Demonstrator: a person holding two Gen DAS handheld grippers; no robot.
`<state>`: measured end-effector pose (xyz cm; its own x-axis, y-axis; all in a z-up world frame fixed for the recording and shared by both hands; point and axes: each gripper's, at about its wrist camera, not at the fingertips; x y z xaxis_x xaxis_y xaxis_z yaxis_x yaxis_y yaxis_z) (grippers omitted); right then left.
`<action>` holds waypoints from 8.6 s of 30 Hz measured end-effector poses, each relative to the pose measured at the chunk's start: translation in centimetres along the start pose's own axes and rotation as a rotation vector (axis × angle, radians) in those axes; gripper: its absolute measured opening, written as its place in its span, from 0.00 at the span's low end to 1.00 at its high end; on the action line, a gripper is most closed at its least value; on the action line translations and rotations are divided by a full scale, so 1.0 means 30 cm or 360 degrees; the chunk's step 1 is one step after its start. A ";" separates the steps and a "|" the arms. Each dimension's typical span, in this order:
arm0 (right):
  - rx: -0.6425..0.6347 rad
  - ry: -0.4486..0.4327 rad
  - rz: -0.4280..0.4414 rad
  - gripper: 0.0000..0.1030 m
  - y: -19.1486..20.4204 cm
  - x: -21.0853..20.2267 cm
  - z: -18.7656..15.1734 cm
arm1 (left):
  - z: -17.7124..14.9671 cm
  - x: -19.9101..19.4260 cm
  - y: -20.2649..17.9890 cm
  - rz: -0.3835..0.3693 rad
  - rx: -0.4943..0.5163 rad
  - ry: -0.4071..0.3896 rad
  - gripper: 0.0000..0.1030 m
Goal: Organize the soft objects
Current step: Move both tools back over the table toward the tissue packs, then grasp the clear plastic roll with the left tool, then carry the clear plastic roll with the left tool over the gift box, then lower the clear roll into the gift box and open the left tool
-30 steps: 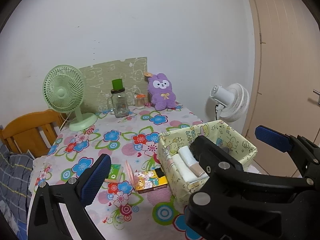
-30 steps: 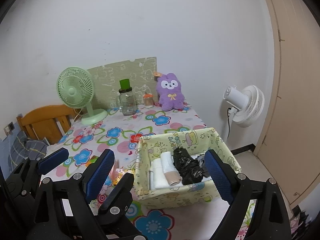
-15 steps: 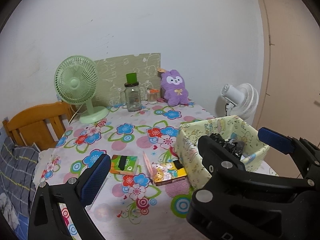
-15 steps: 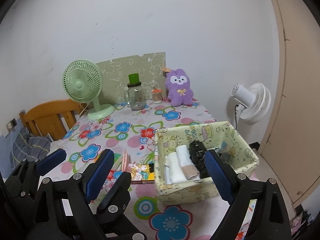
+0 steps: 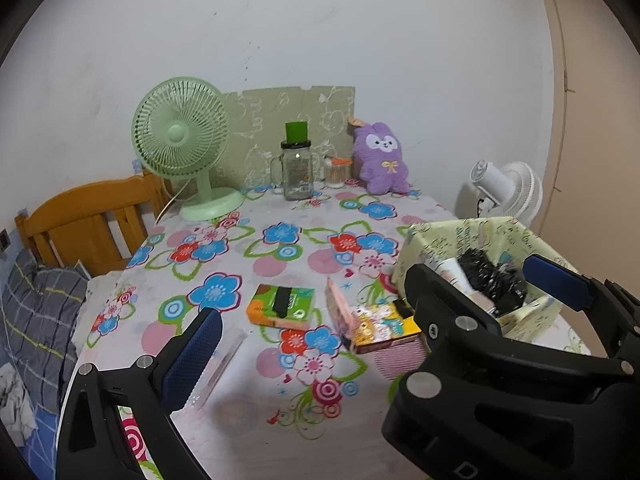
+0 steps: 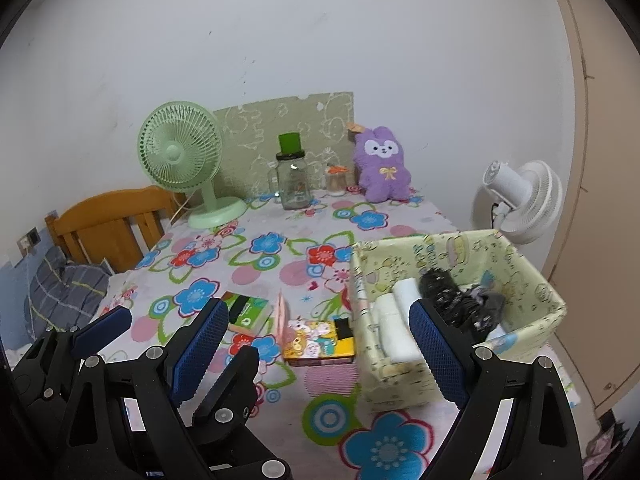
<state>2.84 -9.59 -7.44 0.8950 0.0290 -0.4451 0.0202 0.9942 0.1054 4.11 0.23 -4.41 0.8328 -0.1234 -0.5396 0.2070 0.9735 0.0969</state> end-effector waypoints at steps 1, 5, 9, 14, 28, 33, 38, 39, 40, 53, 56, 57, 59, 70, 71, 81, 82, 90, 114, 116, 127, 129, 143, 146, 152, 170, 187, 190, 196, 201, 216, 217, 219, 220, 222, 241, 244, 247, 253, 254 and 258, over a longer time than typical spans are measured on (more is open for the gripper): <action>-0.0002 0.0011 0.0005 0.91 0.008 0.012 -0.007 | -0.006 0.008 0.008 0.0005 0.0002 0.0008 1.00; -0.0009 0.0035 0.0018 0.91 0.030 0.046 -0.029 | -0.031 0.037 0.036 0.0037 -0.0005 0.0042 1.00; -0.0005 0.0038 0.0014 0.91 0.047 0.073 -0.049 | -0.051 0.061 0.063 0.0051 -0.0023 0.0075 1.00; -0.0021 0.0067 0.0008 0.91 0.072 0.111 -0.068 | -0.076 0.087 0.091 0.0078 -0.0032 0.0106 1.00; -0.0022 0.0193 0.0018 0.87 0.121 0.236 -0.135 | -0.143 0.180 0.151 0.0123 -0.0052 0.0234 1.00; -0.0006 0.0220 -0.0040 0.87 0.122 0.282 -0.156 | -0.160 0.223 0.150 0.0120 -0.0044 0.0285 1.00; 0.0001 0.0225 -0.0133 0.87 0.103 0.321 -0.169 | -0.171 0.259 0.136 0.0080 -0.0033 0.0320 1.00; 0.0002 0.0229 -0.0146 0.87 0.100 0.327 -0.170 | -0.172 0.263 0.132 0.0076 -0.0030 0.0324 1.00; 0.0005 0.0235 -0.0158 0.87 0.094 0.334 -0.173 | -0.173 0.270 0.128 0.0068 -0.0027 0.0331 1.00; 0.0033 0.0327 -0.0231 0.87 0.034 0.405 -0.204 | -0.194 0.339 0.086 0.0024 0.0019 0.0448 1.00; 0.0033 0.0338 -0.0234 0.87 0.034 0.414 -0.210 | -0.200 0.349 0.090 0.0012 0.0027 0.0495 0.99; 0.0025 0.0339 -0.0241 0.87 0.035 0.417 -0.213 | -0.203 0.353 0.092 0.0001 0.0025 0.0508 0.99; 0.0038 0.0349 -0.0238 0.78 0.033 0.422 -0.214 | -0.202 0.354 0.095 -0.0013 0.0018 0.0511 0.99; -0.0002 0.0452 -0.0114 0.37 0.049 0.460 -0.215 | -0.201 0.354 0.099 -0.0026 0.0043 0.0510 0.99; -0.0012 0.0455 -0.0102 0.37 0.054 0.460 -0.215 | -0.201 0.352 0.099 -0.0021 0.0049 0.0509 0.99; -0.0022 0.0428 -0.0022 0.37 0.089 0.435 -0.179 | -0.162 0.316 0.129 0.0010 0.0046 0.0441 0.96; -0.0017 0.0424 -0.0019 0.37 0.091 0.431 -0.174 | -0.157 0.311 0.134 0.0010 0.0046 0.0430 0.96; -0.0026 0.0371 -0.0044 0.37 0.118 0.432 -0.130 | -0.124 0.300 0.187 0.0104 0.0004 0.0397 0.95; -0.0073 0.0524 -0.0061 0.23 0.164 0.553 -0.157 | -0.184 0.381 0.302 0.0085 -0.0216 0.0508 0.45; -0.0079 0.0530 -0.0065 0.21 0.162 0.553 -0.160 | -0.182 0.381 0.300 0.0083 -0.0224 0.0505 0.38; -0.0093 0.0540 -0.0013 0.02 0.146 0.523 -0.176 | -0.190 0.360 0.271 0.0064 -0.0233 0.0502 0.23; -0.0088 0.0543 -0.0018 0.02 0.140 0.517 -0.177 | -0.191 0.355 0.262 0.0062 -0.0232 0.0503 0.23; -0.0071 0.0565 0.0027 0.03 0.147 0.501 -0.150 | -0.176 0.337 0.263 0.0080 -0.0193 0.0475 0.23; -0.0069 0.0565 0.0026 0.03 0.149 0.498 -0.143 | -0.169 0.335 0.265 0.0077 -0.0187 0.0469 0.23; -0.0086 0.0530 0.0001 0.03 0.139 0.472 -0.117 | -0.143 0.323 0.253 0.0060 -0.0166 0.0426 0.23; -0.0104 0.0343 -0.0035 0.03 0.056 0.277 0.037 | 0.040 0.159 0.144 0.0002 -0.0095 0.0184 0.23; -0.0083 0.0194 -0.0056 0.03 -0.099 0.078 0.144 | 0.153 0.036 -0.031 -0.0083 -0.0039 0.0047 0.23; -0.0086 0.0162 -0.0079 0.03 -0.137 0.054 0.161 | 0.174 0.031 -0.068 -0.0096 -0.0028 0.0030 0.23; -0.0064 0.0138 -0.0114 0.03 -0.215 0.045 0.186 | 0.201 0.048 -0.140 -0.0123 -0.0025 0.0010 0.23; -0.0026 0.0137 -0.0160 0.03 -0.291 0.057 0.195 | 0.213 0.093 -0.202 -0.0170 -0.0019 0.0023 0.23; 0.0092 0.0127 -0.0167 0.03 -0.469 0.115 0.205 | 0.233 0.246 -0.371 -0.0272 0.0077 0.0132 0.23; 0.0105 0.0123 -0.0159 0.03 -0.477 0.117 0.206 | 0.232 0.255 -0.384 -0.0280 0.0090 0.0140 0.23; 0.0157 0.0117 -0.0152 0.03 -0.502 0.124 0.208 | 0.232 0.272 -0.410 -0.0296 0.0115 0.0155 0.23; 0.0154 0.0127 -0.0147 0.03 -0.507 0.130 0.208 | 0.232 0.280 -0.422 -0.0306 0.0126 0.0162 0.23; 0.0152 0.0131 -0.0153 0.03 -0.514 0.138 0.207 | 0.233 0.293 -0.443 -0.0325 0.0144 0.0173 0.23; 0.0131 0.0227 -0.0213 0.04 -0.551 0.216 0.199 | 0.233 0.346 -0.507 -0.0368 0.0167 0.0241 0.57; 0.0121 0.0233 -0.0225 0.04 -0.546 0.216 0.195 | 0.230 0.339 -0.503 -0.0357 0.0176 0.0228 0.62; 0.0123 0.0243 -0.0227 0.04 -0.542 0.216 0.193 | 0.229 0.333 -0.501 -0.0361 0.0173 0.0227 0.64; 0.0116 0.0209 -0.0167 0.03 -0.520 0.186 0.189 | 0.226 0.301 -0.482 -0.0368 0.0160 0.0212 0.64; 0.0114 0.0207 -0.0162 0.03 -0.514 0.182 0.188 | 0.224 0.295 -0.475 -0.0369 0.0154 0.0208 0.64; 0.0099 0.0198 -0.0166 0.03 -0.485 0.163 0.187 | 0.218 0.269 -0.447 -0.0357 0.0137 0.0193 0.64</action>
<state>9.41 -24.48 -6.15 0.8247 -0.0574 -0.5626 0.1408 0.9844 0.1060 11.40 -15.06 -4.60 0.6948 -0.3052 -0.6513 0.4265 0.9039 0.0314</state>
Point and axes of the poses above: each gripper's, at about its wrist camera, not at the fingertips, and x roughly the way its jaws point, y to its left, z to its top, and after that the axes turned 6 degrees about x, right-handed
